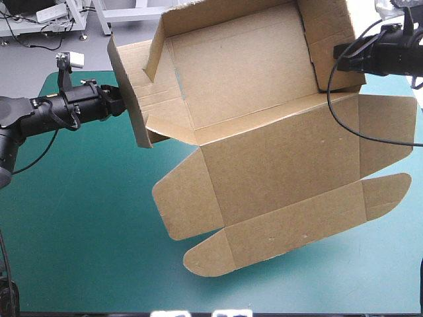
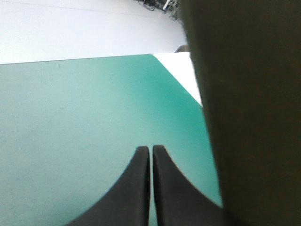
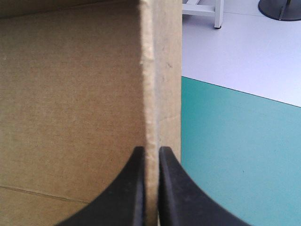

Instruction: Fold the box

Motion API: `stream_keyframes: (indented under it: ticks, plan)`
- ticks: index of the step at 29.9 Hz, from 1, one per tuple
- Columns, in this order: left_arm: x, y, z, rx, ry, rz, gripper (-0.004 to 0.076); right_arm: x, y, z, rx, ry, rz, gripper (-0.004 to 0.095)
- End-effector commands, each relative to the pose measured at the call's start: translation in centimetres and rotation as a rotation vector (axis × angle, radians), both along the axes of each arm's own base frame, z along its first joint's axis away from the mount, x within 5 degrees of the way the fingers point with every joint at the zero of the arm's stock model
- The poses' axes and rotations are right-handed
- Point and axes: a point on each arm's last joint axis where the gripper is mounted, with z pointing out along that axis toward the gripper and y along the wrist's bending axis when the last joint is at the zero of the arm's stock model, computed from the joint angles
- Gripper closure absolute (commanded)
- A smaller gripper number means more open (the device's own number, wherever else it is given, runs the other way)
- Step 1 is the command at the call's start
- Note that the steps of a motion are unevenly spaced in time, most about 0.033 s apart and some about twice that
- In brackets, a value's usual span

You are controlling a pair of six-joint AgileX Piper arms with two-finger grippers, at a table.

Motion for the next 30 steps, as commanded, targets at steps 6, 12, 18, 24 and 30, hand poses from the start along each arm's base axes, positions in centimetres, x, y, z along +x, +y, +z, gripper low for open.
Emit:
stream_keyframes:
  ticks: [6,12,18,24,30]
  plan:
    - [-1.4,-0.5,3.0,-0.115,-0.112,-0.051,0.0716,-0.9,0.4,1.9,0.074,-0.100,-0.005,0.0925]
    - [-2.0,-0.9,2.9,-0.073,-0.168,-0.130,0.0675,-0.2,0.2,1.5,0.066,-0.089,-0.013,0.0925]
    - [-2.3,-1.0,3.0,-0.080,-0.166,-0.172,0.0531,0.4,0.0,1.2,0.063,-0.089,-0.029,0.0925]
    - [-2.4,-1.1,3.1,-0.101,-0.169,-0.180,0.0453,0.9,-0.1,1.0,0.060,-0.083,-0.036,0.0925]
    - [-2.6,-1.2,3.6,-0.152,-0.176,-0.207,0.0453,1.4,-0.3,0.5,0.053,-0.068,-0.043,0.0925]
